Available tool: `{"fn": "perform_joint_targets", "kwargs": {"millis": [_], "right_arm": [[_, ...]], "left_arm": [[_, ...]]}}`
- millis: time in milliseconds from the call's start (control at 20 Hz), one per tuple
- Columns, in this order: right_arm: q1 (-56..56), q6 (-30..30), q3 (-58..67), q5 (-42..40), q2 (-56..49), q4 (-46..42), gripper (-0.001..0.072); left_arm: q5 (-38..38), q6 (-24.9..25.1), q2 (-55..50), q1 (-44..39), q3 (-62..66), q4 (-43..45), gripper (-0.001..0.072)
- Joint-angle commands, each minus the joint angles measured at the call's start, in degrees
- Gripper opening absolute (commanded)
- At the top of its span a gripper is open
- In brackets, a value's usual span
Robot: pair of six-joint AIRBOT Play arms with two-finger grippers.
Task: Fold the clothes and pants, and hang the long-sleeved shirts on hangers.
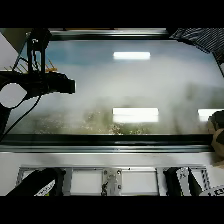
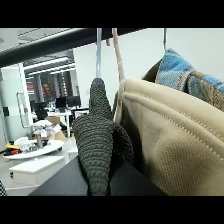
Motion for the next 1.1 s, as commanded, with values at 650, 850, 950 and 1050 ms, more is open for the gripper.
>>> {"fn": "perform_joint_targets", "kwargs": {"millis": [650,850,950,1050], "right_arm": [[0.07,0.98,-0.17,9.57,4.81,0.0,0.0376],[0.09,10.51,-0.17,24.87,6.69,-0.04,0.0375],[0.09,21.22,-0.2,39.12,5.57,-1.92,0.0375],[0.66,30.91,-0.2,57.37,2.91,-8.7,0.0375]], "left_arm": [[0.02,0.37,-0.02,0.04,-0.02,0.0,0.0017],[0.04,0.37,-0.02,0.04,-0.02,0.0,0.0017],[0.04,0.35,-0.02,0.02,-0.02,-0.02,0.0017],[0.04,0.35,-0.02,0.02,-0.02,-0.04,0.0017]]}}
